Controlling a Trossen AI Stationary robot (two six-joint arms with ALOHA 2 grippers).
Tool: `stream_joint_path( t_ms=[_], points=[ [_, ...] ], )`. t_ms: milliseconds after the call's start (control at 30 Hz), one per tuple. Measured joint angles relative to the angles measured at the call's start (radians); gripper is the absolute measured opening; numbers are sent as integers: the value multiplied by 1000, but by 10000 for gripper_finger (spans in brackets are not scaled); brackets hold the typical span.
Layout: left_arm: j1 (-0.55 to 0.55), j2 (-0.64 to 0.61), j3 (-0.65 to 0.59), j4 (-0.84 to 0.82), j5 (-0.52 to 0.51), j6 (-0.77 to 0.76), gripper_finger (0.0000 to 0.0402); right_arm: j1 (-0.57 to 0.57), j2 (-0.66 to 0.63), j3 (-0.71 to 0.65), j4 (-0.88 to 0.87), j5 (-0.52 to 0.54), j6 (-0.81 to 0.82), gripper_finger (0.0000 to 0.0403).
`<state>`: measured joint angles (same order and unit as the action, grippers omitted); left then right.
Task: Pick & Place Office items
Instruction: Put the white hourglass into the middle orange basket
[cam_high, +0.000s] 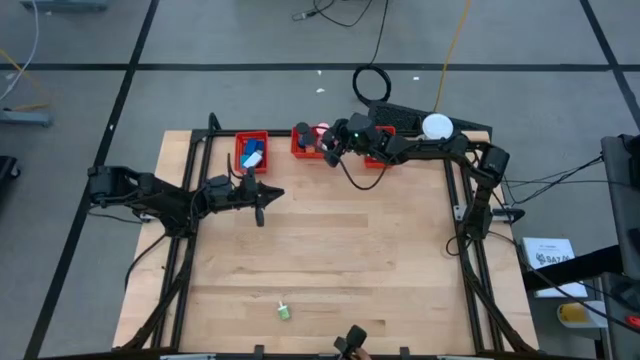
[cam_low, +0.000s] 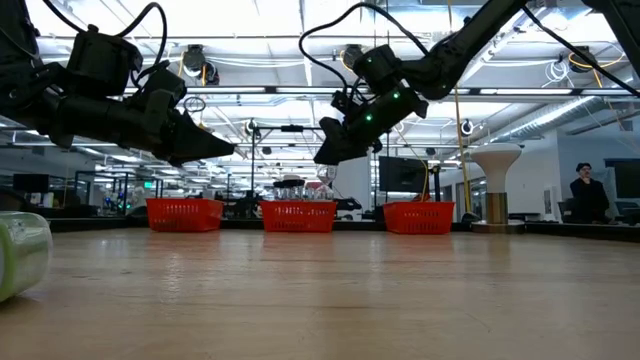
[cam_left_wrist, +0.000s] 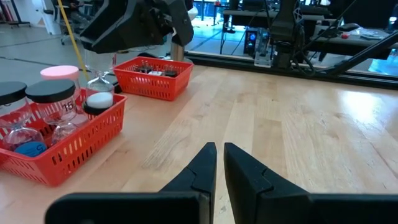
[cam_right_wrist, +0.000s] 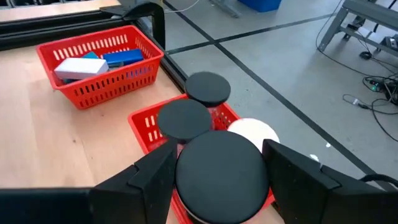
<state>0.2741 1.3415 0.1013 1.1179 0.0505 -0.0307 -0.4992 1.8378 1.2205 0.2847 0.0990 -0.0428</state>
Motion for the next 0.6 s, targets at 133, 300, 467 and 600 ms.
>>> stream_joint_path(
  t_ms=[133, 300, 467, 600],
  points=[
    [0, 0, 0, 0, 0, 0, 31, 0, 0, -23, 44, 0, -1, 215],
    [0, 0, 0, 0, 0, 0, 31, -11, 9, -26, 55, -29, 18, 223],
    [0, 0, 0, 0, 0, 0, 31, -16, 34, -29, 71, -28, 27, 226],
    [0, 0, 0, 0, 0, 0, 31, -17, 58, -24, 108, -25, 38, 227]
  ],
)
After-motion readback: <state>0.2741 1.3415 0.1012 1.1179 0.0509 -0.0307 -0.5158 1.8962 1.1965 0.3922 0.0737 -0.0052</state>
